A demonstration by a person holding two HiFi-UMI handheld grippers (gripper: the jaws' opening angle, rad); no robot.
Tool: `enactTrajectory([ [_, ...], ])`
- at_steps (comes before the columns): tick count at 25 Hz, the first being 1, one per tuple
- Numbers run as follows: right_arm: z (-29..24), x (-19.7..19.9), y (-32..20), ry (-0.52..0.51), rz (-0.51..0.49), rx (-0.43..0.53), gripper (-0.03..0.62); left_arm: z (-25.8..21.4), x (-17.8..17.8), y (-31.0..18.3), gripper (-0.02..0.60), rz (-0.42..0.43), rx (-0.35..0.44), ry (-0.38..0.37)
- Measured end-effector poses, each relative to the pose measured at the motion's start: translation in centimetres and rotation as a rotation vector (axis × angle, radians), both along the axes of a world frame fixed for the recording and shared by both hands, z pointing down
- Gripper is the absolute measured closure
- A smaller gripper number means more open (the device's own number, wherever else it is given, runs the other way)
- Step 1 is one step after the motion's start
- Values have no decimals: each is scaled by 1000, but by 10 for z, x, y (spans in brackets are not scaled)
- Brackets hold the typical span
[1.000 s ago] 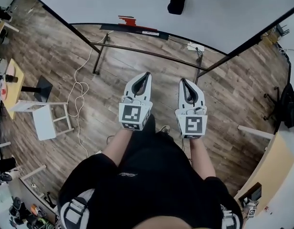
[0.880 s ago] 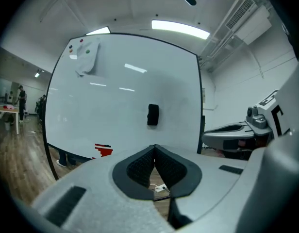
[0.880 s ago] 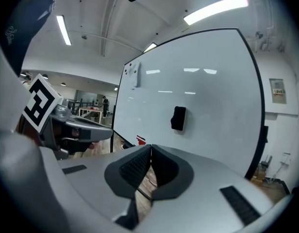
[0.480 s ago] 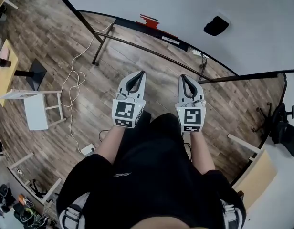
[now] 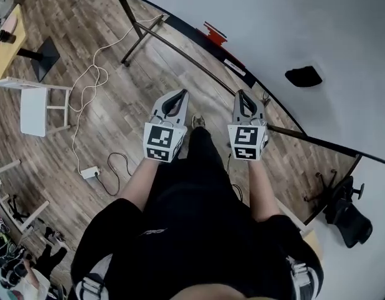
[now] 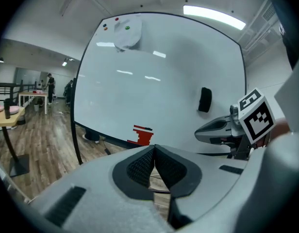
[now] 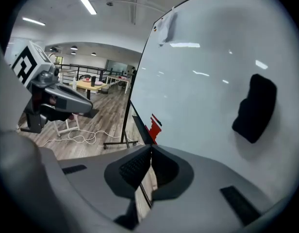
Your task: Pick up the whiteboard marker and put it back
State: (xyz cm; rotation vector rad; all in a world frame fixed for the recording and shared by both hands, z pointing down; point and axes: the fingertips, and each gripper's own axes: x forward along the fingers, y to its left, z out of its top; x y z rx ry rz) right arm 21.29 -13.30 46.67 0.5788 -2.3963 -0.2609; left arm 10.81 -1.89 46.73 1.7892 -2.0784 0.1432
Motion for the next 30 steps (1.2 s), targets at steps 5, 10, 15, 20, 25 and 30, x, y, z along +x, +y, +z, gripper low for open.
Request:
enactTrajectory([
  [5,33,-23,-32,123,-123,-6,590,17,-2,-8,574,-97,-65,12],
  [10,86,-29,-63,271,-170,-47,589,30,11,-7,574,-174,-106,48],
  [15,124,-38,-85,432,-225,19,589,41,10,13,574,-286,-157,94],
  [20,138,-44,-95,517,-237,87,589,44,0,23,574,-326,-168,111],
  [25,148,-43,-99,578,-215,81,588,35,-12,27,574,-331,-149,97],
  [30,160,-42,-98,637,-233,71,511,37,-17,30,574,-330,-152,97],
])
